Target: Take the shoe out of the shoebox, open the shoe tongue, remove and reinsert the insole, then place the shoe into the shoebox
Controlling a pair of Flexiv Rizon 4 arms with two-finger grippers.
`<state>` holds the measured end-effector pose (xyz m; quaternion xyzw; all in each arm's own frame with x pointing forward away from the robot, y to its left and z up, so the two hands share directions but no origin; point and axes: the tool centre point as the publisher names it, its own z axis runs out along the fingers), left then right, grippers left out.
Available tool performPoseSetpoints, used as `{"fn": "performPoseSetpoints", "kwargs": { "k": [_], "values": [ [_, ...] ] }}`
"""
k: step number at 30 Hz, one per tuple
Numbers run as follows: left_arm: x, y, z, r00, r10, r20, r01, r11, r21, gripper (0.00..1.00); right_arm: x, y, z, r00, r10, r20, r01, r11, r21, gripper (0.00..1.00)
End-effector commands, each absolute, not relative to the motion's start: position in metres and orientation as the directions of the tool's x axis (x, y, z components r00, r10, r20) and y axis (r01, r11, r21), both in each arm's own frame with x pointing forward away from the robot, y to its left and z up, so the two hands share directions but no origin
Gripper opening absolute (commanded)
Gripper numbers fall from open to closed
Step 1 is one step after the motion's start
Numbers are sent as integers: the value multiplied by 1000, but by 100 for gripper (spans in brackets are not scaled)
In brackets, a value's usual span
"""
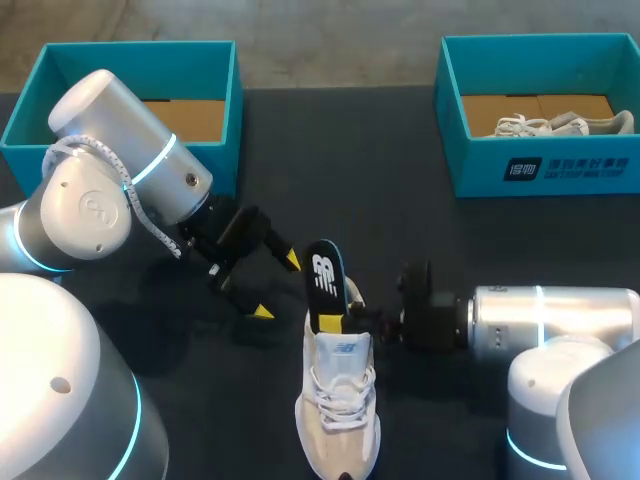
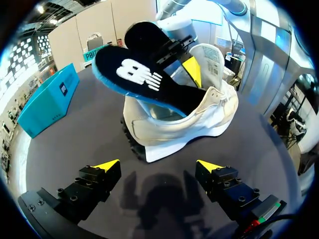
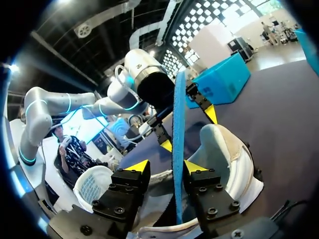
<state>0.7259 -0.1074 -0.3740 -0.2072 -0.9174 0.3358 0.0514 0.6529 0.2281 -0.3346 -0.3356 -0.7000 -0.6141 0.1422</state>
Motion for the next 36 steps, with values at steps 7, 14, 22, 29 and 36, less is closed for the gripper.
{"fn": "performPoseSetpoints", "kwargs": {
  "k": [7, 14, 22, 29, 36],
  "values": [
    [725, -108, -374, -909, 415, -45, 347, 691, -635, 100, 662, 229, -329, -751, 322, 576, 603, -17, 797, 27],
    [725, -108, -374, -909, 415, -45, 347, 691, -635, 100, 668, 227, -328, -749, 346, 566, 595, -27, 803, 0],
    [725, -108, -374, -909, 415, -45, 347, 691, -635, 100, 668, 225, -331, -744, 342, 574, 595, -50, 802, 0],
    [725, -108, -374, -909, 415, -45, 347, 691, -635, 100, 662, 223, -345, -721, 307, 621, 634, -71, 770, 0],
    [725, -108, -374, -909, 415, -45, 347, 691, -635, 100, 653, 221, -350, -701, 317, 639, 657, -65, 751, 0]
  ]
}}
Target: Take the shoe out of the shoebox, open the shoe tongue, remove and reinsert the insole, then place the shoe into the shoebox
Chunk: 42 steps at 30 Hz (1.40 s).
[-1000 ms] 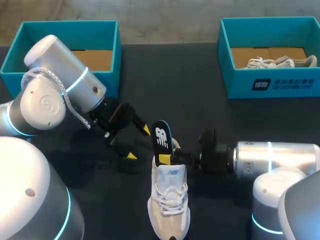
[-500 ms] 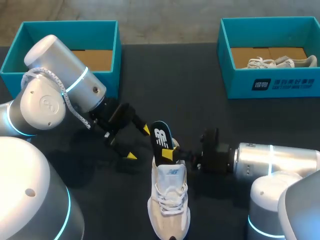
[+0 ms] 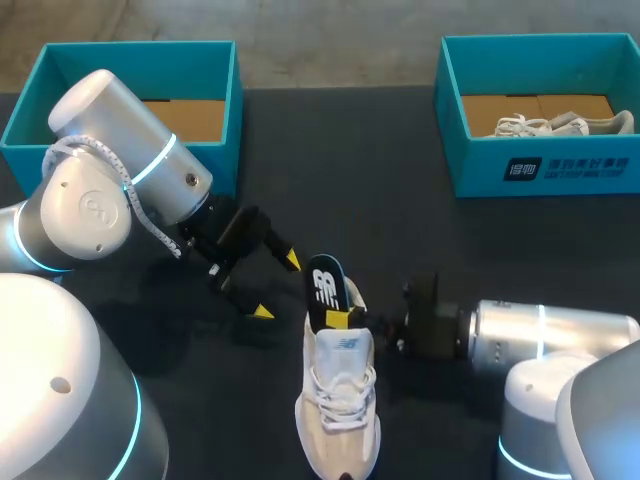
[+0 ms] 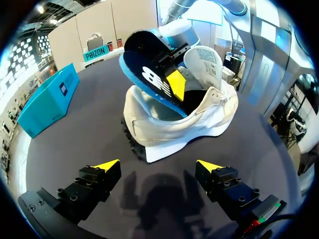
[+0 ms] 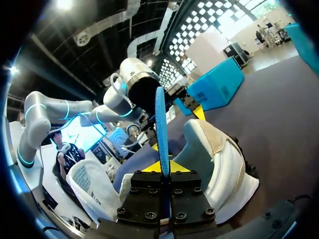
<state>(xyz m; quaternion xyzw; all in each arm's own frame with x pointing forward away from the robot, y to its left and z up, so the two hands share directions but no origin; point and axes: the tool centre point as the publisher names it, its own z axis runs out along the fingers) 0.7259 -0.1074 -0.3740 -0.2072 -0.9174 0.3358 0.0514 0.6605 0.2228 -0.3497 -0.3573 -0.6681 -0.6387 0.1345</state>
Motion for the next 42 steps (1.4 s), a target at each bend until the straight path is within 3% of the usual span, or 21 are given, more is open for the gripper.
{"fn": "performPoseSetpoints", "kwargs": {
  "k": [1, 8, 9, 11, 13, 23, 28, 36, 40, 42],
  "values": [
    [725, -108, -374, -909, 415, -45, 347, 691, -635, 100, 652, 221, -351, -697, 318, 642, 659, -65, 749, 0],
    [725, -108, -374, -909, 415, -45, 347, 691, -635, 100, 651, 220, -345, -709, 325, 625, 637, -83, 766, 0],
    [725, -108, -374, -909, 415, -45, 347, 691, -635, 100, 652, 221, -343, -715, 326, 619, 631, -79, 771, 7],
    [725, -108, -374, -909, 415, -45, 347, 691, -635, 100, 655, 223, -338, -725, 330, 604, 620, -67, 782, 34],
    [725, -108, -374, -909, 415, -45, 347, 691, -635, 100, 659, 224, -335, -731, 335, 595, 615, -55, 787, 41],
    [725, -108, -374, -909, 415, -45, 347, 691, -635, 100, 673, 225, -326, -731, 346, 588, 641, 53, 766, 25],
    [725, -108, -374, -909, 415, -45, 347, 691, -635, 100, 677, 223, -323, -720, 351, 599, 663, 95, 742, 24],
    [725, -108, -374, -909, 415, -45, 347, 691, -635, 100, 677, 219, -324, -703, 359, 614, 688, 127, 714, 15],
    [725, -108, -374, -909, 415, -45, 347, 691, -635, 100, 676, 217, -324, -699, 361, 617, 693, 128, 710, 0],
    [725, -108, -374, -909, 415, -45, 347, 691, -635, 100, 675, 217, -325, -699, 357, 620, 693, 122, 711, 0]
  ]
}}
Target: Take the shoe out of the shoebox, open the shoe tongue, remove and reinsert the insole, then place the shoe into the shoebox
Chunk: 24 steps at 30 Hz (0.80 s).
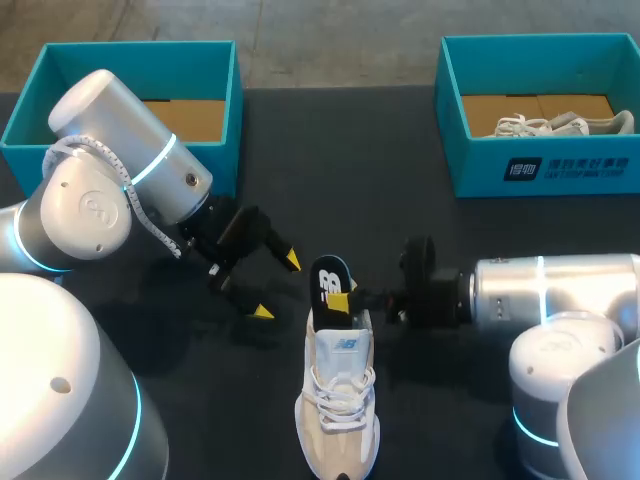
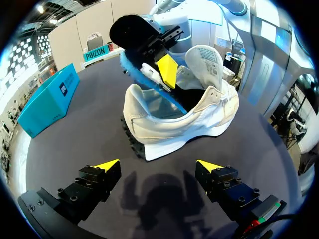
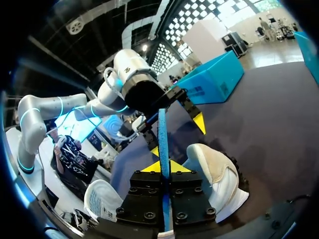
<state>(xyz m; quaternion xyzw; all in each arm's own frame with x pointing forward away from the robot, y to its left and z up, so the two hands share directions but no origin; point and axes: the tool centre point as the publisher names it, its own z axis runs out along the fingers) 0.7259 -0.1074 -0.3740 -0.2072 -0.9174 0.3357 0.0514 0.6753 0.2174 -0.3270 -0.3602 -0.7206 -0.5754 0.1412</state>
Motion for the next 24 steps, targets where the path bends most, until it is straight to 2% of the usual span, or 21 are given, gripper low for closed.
{"fn": "performPoseSetpoints", "kwargs": {
  "k": [1, 24],
  "values": [
    [725, -108, -374, -909, 415, -45, 347, 691, -635, 100, 675, 217, -326, -698, 355, 622, 694, 120, 710, 0],
    [725, -108, -374, -909, 415, -45, 347, 691, -635, 100, 648, 219, -353, -669, 322, 669, 713, 24, 701, 0]
  ]
}}
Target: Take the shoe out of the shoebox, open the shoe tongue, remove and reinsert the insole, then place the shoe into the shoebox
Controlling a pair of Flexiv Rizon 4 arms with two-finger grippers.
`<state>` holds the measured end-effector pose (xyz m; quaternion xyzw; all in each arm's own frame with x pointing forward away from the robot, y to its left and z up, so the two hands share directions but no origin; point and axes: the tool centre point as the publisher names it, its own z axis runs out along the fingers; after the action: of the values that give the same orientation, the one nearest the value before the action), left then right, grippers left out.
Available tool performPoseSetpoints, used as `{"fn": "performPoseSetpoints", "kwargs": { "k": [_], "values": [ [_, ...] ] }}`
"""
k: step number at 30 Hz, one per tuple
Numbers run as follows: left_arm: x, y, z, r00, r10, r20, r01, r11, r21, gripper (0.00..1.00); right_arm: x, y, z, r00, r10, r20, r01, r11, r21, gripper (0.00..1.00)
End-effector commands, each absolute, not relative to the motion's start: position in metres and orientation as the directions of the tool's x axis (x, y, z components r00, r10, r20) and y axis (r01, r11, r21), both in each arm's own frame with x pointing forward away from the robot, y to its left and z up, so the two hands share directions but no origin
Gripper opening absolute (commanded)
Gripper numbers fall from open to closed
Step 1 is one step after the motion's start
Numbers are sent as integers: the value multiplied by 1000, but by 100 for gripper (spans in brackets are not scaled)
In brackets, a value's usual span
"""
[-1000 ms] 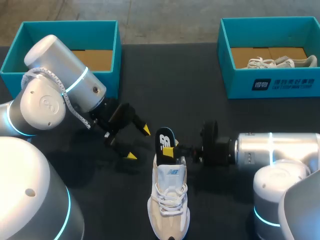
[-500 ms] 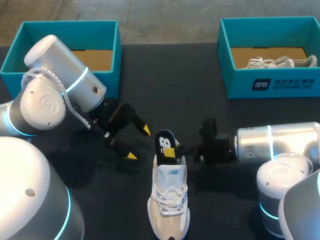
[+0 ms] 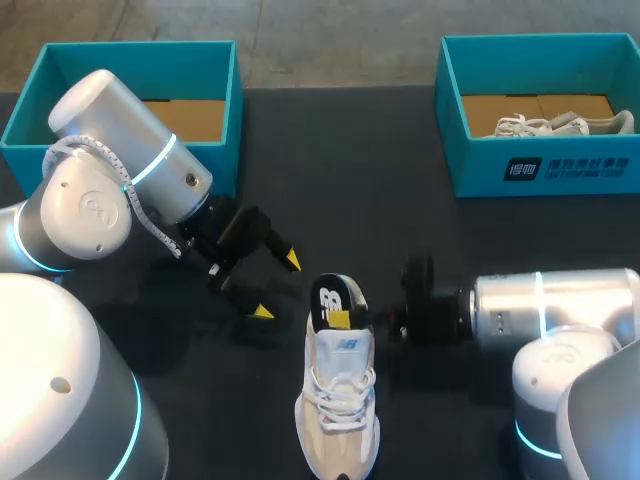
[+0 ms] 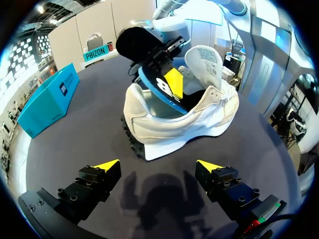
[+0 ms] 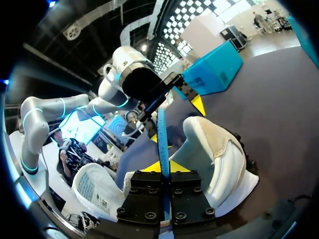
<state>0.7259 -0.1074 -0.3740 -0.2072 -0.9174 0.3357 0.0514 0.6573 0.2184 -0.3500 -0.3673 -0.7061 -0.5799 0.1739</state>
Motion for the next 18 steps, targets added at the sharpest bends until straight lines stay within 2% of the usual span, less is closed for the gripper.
{"fn": "performPoseSetpoints", "kwargs": {
  "k": [1, 7, 9, 10, 11, 18],
  "values": [
    [725, -108, -374, -909, 415, -45, 347, 691, -635, 100, 648, 220, -353, -669, 323, 670, 713, 22, 701, 0],
    [725, -108, -374, -909, 415, -45, 347, 691, -635, 100, 648, 222, -353, -669, 319, 672, 711, 9, 704, 0],
    [725, -108, -374, -909, 415, -45, 347, 691, -635, 100, 651, 222, -350, -676, 318, 665, 703, 8, 711, 31],
    [725, -108, -374, -909, 415, -45, 347, 691, -635, 100, 652, 223, -348, -680, 319, 660, 699, 8, 715, 40],
    [725, -108, -374, -909, 415, -45, 347, 691, -635, 100, 653, 223, -345, -685, 320, 655, 693, 11, 720, 45],
    [725, -108, -374, -909, 415, -45, 347, 691, -635, 100, 664, 224, -330, -713, 325, 621, 660, 14, 751, 46]
  ]
}}
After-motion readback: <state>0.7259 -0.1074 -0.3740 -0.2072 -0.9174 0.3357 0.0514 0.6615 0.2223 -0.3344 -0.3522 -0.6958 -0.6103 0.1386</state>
